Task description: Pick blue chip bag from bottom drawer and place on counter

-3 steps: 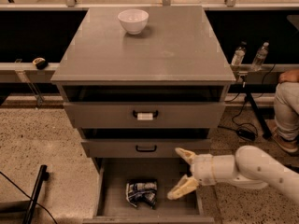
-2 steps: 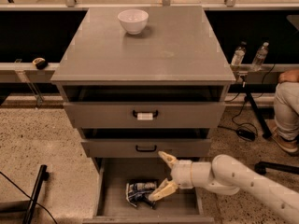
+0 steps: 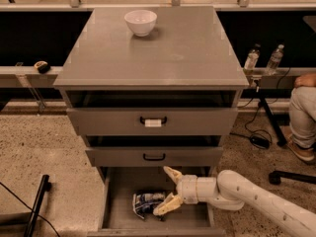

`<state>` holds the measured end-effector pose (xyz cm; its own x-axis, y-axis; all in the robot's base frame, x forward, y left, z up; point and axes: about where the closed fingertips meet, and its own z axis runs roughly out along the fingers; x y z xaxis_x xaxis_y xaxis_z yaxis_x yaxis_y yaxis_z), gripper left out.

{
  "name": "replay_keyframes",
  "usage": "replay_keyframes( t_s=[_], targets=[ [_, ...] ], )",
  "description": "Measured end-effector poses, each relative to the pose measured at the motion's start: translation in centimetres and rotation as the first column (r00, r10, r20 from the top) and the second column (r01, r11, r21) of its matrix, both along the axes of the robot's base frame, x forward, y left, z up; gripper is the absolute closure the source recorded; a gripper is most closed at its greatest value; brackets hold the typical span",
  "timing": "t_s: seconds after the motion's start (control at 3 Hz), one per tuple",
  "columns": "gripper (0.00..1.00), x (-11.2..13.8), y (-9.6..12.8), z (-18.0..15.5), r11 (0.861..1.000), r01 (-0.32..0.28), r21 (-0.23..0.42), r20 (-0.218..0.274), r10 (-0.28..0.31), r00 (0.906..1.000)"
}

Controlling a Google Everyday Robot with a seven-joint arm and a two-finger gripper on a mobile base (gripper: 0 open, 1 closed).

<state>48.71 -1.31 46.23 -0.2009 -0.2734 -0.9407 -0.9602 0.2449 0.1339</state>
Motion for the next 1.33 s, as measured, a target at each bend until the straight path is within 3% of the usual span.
replay_keyframes(
  t_s=[0.33, 0.67, 1.33],
  targets=[
    [0.0, 2.3, 0.8, -4.8, 0.999, 0.041, -0.002, 0.085, -0.041, 0.9956],
    [0.0, 2.6, 1.1, -11.2, 0.997, 0.072, -0.008, 0.197, -0.069, 0.978],
    [0.0, 2.2, 1.8, -13.6, 0.996, 0.086, -0.013, 0.201, -0.082, 0.9761]
  ],
)
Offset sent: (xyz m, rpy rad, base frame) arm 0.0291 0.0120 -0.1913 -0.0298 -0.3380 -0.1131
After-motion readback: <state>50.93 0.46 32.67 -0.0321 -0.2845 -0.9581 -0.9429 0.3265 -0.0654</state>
